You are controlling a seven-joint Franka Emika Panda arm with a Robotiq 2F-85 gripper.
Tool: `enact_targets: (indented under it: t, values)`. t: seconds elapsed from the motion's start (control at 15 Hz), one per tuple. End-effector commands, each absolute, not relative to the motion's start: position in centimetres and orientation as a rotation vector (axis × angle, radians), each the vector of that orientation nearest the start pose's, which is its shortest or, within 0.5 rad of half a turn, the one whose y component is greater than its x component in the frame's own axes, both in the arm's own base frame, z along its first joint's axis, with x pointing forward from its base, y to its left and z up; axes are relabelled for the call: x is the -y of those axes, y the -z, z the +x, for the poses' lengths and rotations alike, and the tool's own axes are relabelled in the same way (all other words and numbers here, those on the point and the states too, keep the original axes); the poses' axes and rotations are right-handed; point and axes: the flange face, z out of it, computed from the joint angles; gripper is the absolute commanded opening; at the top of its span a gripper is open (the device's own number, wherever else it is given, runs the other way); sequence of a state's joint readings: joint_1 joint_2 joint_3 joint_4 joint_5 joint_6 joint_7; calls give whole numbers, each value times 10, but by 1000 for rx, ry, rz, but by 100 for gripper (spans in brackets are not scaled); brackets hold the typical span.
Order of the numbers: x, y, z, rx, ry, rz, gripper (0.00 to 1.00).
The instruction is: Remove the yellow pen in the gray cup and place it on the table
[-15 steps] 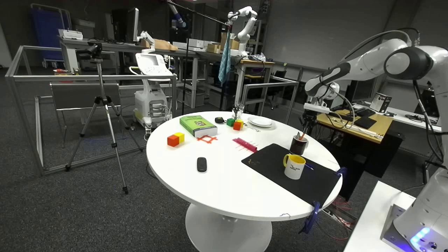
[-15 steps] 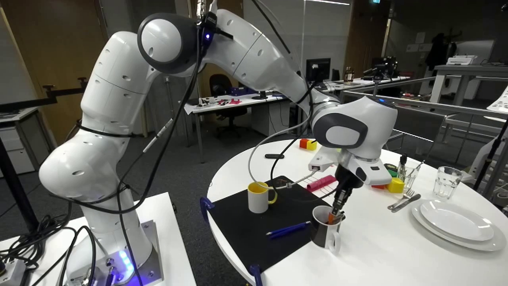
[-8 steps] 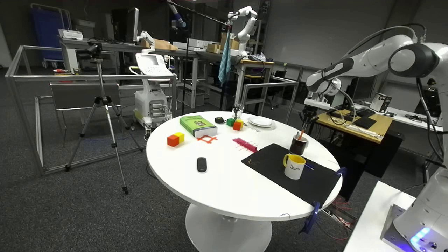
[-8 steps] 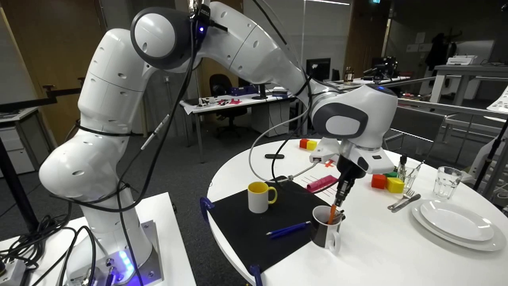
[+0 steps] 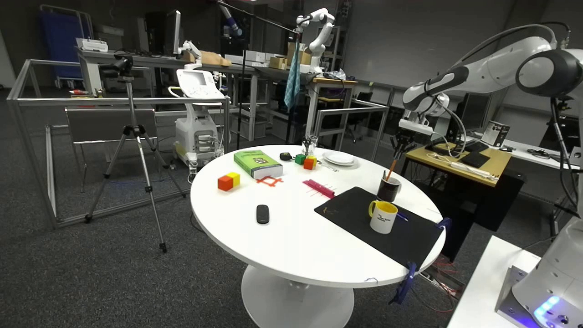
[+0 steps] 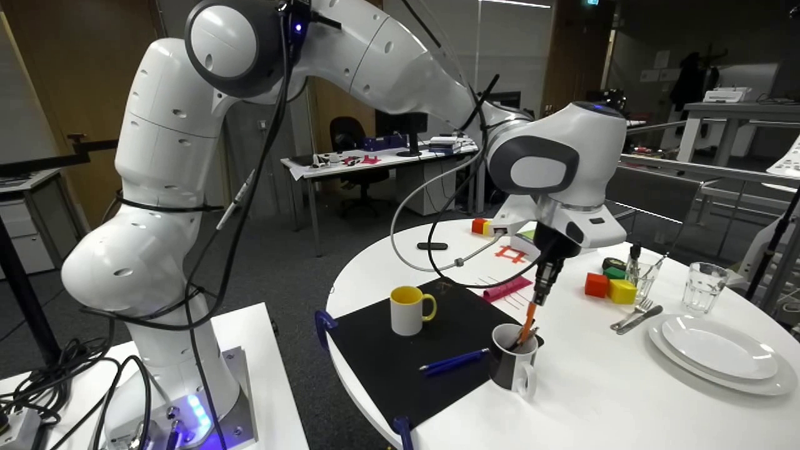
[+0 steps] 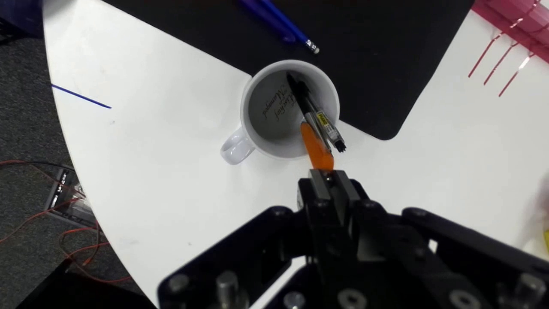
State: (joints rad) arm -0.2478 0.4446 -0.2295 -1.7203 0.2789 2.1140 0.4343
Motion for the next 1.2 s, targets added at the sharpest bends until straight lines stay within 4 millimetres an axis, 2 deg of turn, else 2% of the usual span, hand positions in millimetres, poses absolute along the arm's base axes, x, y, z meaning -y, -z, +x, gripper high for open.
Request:
enact_targets:
  t: [0.0,0.33,0.73,0.87,1.13]
  values:
    - [274,-362,579,-1450,-43,-2604,2]
    - [275,-394,569,-1446,-5,-2591,2]
    - [259,-424,560,-1408,-100,-2581,2]
    - [250,-428,559,-1383,-163,-2583,2]
    - [227,-420,561,-1308,-307,-2631,2]
